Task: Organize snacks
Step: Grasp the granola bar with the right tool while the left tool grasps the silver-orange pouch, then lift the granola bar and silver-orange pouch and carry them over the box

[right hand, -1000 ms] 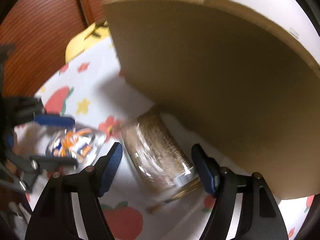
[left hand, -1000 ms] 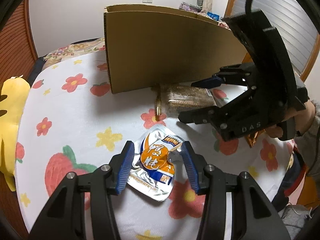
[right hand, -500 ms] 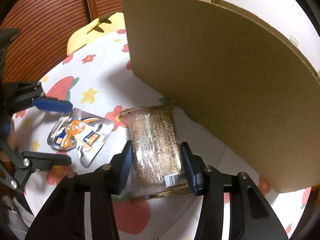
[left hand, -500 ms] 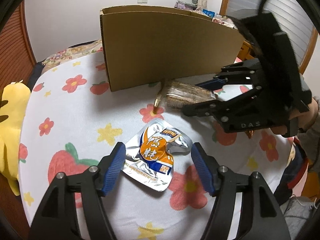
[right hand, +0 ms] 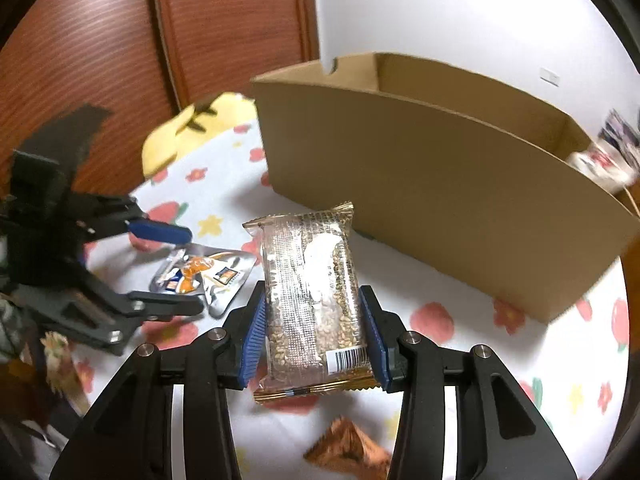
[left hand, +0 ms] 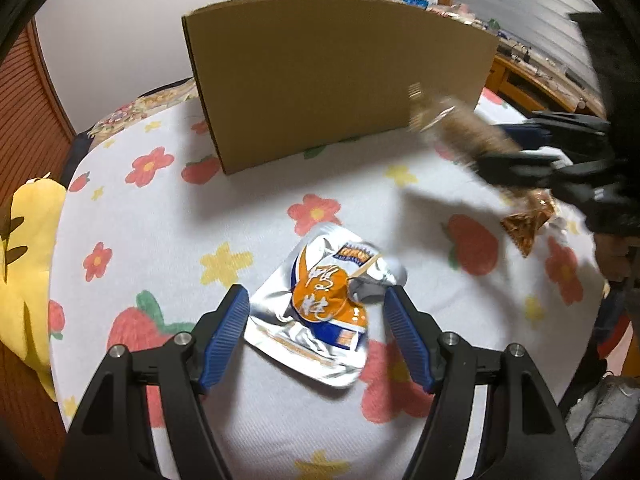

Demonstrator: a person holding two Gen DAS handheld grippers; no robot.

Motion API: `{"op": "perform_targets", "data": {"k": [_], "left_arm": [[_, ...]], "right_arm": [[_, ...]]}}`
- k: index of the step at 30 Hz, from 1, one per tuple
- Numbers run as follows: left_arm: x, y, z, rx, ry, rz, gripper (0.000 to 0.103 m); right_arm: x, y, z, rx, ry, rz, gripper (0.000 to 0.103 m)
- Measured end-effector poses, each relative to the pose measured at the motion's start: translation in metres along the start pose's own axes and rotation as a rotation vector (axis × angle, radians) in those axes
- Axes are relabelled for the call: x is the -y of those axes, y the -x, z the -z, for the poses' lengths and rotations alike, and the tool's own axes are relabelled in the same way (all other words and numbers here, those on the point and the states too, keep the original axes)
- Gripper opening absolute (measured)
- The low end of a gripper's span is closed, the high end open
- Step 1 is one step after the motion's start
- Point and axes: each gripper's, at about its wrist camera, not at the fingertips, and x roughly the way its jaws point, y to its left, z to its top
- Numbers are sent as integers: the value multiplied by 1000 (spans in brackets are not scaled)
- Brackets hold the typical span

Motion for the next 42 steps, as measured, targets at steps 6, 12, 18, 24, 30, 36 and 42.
{"op": "perform_targets", "data": {"k": [6,12,18,24,30,36,42], "left_arm": [[-2,-4,-3,-11,18,-7,69],[1,-8,-9,1,41,-3,68],[7,-11,-13,14,38,-19,59],[10,-16,-18,-1,38,-32,62],[10,-22,-24,3,59,-49,68],[16,-17,-22,20,42,-29,41],[23,-7,-12,57,55,-37,36]], "right_arm": [[17,26,21,49,-77,41,44],[28,37,34,81,-121,87,44],[32,39,45,89,-124,115,44],[39,40,52,81,-167,73,44],[29,40,54,82,-120,101,43],[32,39,55,86,-131,89,42],[34,39,56,90,-141,82,42]]}}
